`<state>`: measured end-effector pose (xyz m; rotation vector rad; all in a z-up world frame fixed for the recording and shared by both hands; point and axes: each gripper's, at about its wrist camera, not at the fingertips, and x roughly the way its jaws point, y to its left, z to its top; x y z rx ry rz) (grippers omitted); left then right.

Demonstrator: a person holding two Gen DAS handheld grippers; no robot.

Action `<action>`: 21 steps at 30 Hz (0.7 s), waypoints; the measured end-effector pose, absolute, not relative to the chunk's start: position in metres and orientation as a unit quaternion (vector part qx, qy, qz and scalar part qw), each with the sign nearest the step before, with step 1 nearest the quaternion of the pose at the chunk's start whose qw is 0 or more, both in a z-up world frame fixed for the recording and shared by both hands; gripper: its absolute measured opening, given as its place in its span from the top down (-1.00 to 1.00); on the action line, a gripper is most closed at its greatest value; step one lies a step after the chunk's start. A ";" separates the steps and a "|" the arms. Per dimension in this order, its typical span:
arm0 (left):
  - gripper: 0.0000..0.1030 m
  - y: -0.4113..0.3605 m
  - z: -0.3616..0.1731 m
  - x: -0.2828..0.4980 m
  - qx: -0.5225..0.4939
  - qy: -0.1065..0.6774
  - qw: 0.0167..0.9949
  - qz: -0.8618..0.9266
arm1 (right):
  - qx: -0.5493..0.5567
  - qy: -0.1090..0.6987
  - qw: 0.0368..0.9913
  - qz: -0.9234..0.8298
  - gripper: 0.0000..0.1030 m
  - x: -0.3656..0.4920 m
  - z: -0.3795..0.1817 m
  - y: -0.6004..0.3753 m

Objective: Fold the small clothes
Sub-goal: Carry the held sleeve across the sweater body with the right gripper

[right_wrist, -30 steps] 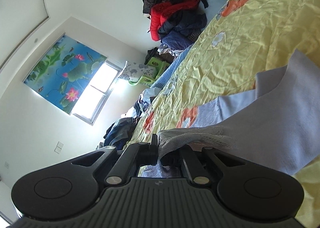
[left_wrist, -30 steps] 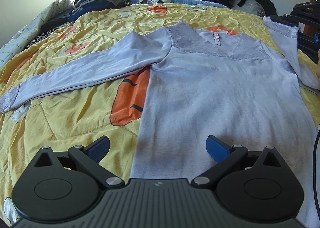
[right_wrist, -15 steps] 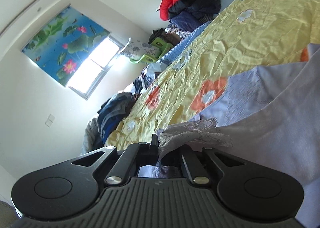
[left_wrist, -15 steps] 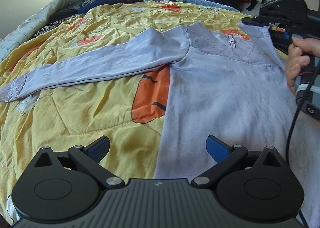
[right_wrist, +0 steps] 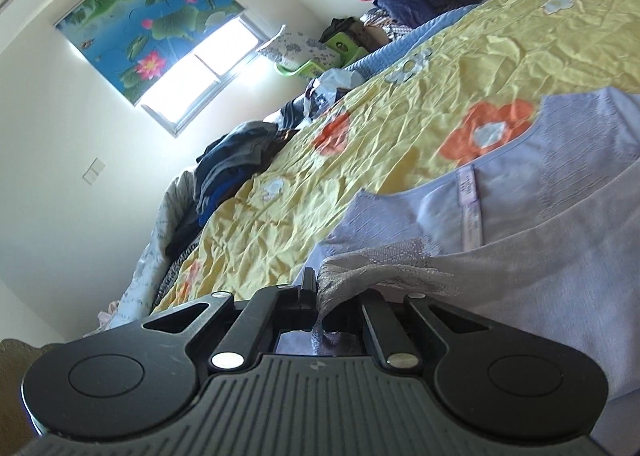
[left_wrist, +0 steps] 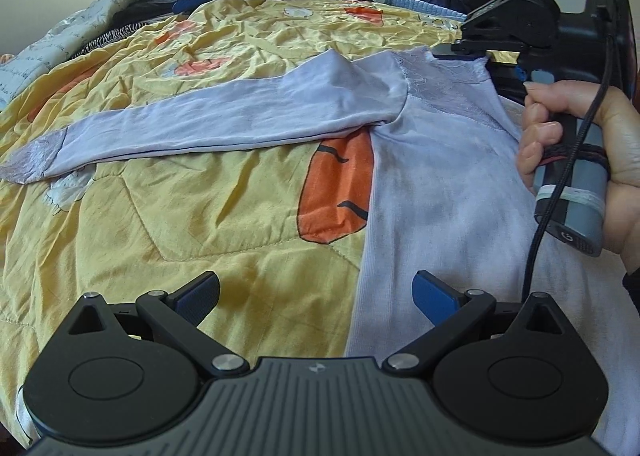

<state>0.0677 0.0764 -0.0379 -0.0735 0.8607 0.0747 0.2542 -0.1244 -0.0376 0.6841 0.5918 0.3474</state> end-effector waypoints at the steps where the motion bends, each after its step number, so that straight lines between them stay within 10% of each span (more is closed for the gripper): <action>1: -1.00 0.078 -0.038 0.068 -0.037 0.418 0.907 0.037 | 0.326 0.288 0.884 0.172 0.88 0.255 -0.038 -0.120; 21: -1.00 0.089 -0.042 0.070 -0.045 0.424 0.903 0.046 | 0.203 0.333 0.900 0.193 0.55 0.257 -0.038 -0.063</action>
